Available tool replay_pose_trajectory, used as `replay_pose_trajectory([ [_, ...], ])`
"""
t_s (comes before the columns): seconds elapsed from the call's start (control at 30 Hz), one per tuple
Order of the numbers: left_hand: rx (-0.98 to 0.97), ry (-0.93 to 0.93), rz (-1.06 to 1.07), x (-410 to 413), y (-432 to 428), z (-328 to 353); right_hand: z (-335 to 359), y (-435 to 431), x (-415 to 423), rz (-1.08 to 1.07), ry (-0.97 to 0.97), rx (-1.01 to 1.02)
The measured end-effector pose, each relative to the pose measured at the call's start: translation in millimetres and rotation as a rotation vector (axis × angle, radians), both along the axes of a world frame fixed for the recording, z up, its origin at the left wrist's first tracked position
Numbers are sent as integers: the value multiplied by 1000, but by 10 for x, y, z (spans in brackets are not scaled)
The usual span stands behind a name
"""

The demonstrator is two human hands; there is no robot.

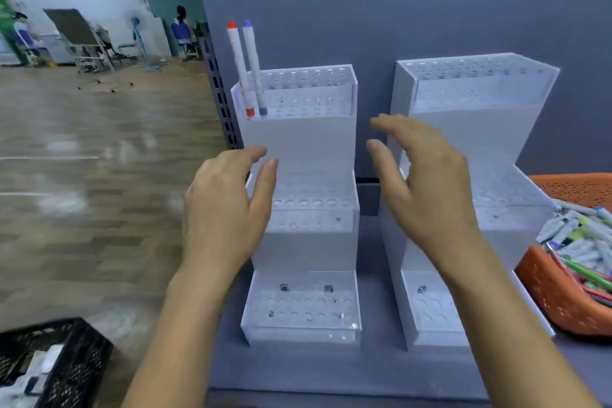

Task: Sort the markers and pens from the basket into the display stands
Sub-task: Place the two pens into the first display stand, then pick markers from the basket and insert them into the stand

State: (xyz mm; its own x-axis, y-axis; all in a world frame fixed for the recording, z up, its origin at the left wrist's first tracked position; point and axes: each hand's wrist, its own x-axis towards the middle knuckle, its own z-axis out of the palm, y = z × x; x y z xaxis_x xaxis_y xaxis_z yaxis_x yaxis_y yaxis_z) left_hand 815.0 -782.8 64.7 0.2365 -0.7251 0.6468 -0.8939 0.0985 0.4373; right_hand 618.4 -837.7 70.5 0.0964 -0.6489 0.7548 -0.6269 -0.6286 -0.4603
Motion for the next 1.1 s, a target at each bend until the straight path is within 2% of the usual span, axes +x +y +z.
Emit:
replay_pose_trajectory([
  [0.17,48,198,-65,-366,287,-317,-348,360,-540,-11,-140,181],
  [0.3,-26,266,-19,-765,488,-498,-563,569,-1017,27,-253,294],
  [0.47,-18,416,-13,-1415,603,-698,-803,696,-1742,43,-301,359],
  [0.67,48,450,-115,-2468,636,-836,-940,788,-2723,-29,-320,383],
  [0.77,88,460,-168,-2891,573,-892,-952,773,-3085,-64,-258,376],
  [0.93,159,333,-278,-3504,270,-802,-944,500,-3563,-111,-106,384],
  [1.03,226,240,-344,-3727,-18,-751,-933,193,-3726,-126,56,438],
  [1.1,307,189,-367,-3849,-248,-732,-843,-30,-3771,-163,231,557],
])
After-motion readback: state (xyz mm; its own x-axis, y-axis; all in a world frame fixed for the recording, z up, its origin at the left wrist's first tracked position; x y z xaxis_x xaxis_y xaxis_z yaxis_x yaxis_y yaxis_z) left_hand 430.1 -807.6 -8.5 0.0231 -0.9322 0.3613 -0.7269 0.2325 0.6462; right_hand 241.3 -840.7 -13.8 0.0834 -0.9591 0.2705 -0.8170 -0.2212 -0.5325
